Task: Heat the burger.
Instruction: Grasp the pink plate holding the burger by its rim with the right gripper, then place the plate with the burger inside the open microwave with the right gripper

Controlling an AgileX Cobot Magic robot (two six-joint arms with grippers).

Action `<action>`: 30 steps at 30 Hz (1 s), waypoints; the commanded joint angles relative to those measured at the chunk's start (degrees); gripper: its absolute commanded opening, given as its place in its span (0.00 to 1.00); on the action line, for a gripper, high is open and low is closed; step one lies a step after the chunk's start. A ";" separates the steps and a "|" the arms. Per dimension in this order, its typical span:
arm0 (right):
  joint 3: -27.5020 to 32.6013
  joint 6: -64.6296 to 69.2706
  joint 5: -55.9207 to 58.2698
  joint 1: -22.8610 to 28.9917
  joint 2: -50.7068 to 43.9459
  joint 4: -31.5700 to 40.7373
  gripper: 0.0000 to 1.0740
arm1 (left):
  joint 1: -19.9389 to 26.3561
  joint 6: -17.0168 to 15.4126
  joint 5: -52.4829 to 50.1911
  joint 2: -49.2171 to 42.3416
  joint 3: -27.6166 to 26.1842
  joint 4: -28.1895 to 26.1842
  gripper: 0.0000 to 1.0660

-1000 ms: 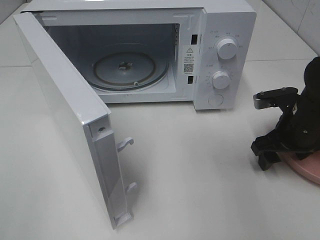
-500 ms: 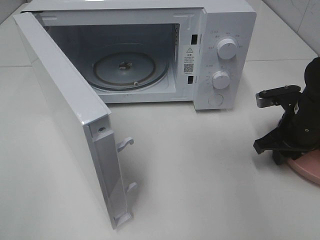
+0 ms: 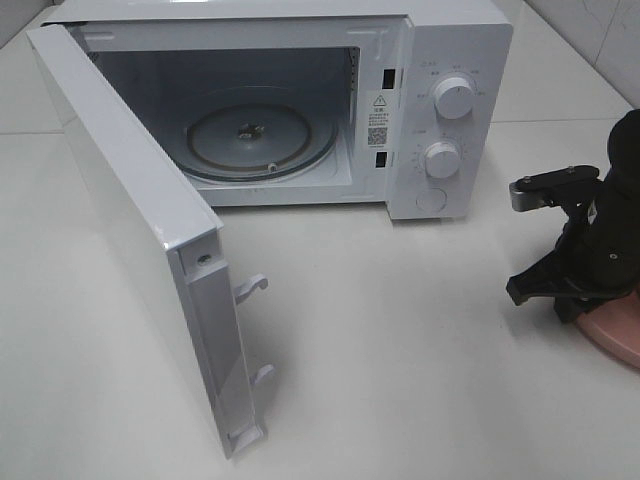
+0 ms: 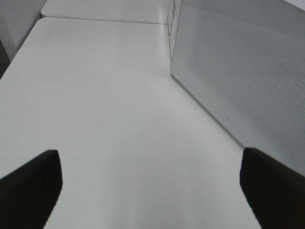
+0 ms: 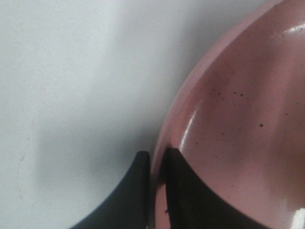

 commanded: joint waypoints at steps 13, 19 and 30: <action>0.69 4.41 6.07 0.06 -4.93 -4.58 0.00 | 0.11 0.00 -0.06 -0.34 0.00 -0.17 0.87; 0.69 4.53 9.45 0.11 -8.65 -5.33 0.00 | 0.11 0.00 -0.06 -0.34 0.00 -0.17 0.87; 0.74 9.11 14.38 6.30 -10.71 -10.77 0.00 | 0.11 0.00 -0.06 -0.34 0.00 -0.17 0.87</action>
